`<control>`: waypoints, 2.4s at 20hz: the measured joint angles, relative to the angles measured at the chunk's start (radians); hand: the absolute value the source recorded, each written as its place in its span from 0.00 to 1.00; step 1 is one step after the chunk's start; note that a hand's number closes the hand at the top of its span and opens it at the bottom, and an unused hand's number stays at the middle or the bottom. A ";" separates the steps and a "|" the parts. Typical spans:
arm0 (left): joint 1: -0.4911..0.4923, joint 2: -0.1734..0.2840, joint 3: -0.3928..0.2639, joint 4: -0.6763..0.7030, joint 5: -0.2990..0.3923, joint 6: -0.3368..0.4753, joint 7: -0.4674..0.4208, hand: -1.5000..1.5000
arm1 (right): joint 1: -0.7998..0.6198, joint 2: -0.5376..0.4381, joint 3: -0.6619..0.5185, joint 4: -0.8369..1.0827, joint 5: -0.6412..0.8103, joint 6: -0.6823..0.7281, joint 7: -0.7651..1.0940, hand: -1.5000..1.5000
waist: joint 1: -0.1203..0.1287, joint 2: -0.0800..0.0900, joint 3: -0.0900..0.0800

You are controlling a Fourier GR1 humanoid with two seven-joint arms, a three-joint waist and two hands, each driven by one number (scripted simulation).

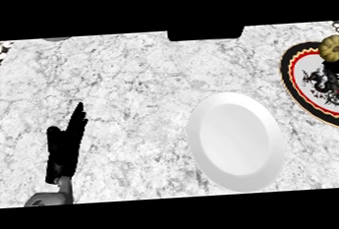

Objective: Pick the squash from the plate and place it in the plate

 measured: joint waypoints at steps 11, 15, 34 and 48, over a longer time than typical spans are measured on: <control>-0.027 -0.006 0.004 0.008 -0.007 -0.010 0.017 0.50 | -0.039 -0.075 -0.036 0.341 -0.044 0.192 -0.153 0.00 | 0.010 0.006 0.001; -0.034 -0.006 0.014 0.023 -0.005 -0.017 0.007 0.50 | -0.051 -0.101 -0.051 0.400 -0.066 0.244 -0.266 0.00 | 0.010 0.007 0.002; -0.011 -0.024 0.019 0.018 -0.014 -0.016 -0.013 0.50 | 0.022 -0.183 -0.424 0.452 -0.512 0.477 -0.683 0.00 | -0.001 0.002 0.002; -0.012 -0.031 0.025 0.000 -0.027 -0.035 0.015 0.50 | 0.047 -0.150 -0.380 0.478 -0.545 0.429 -0.775 0.00 | 0.006 0.003 0.002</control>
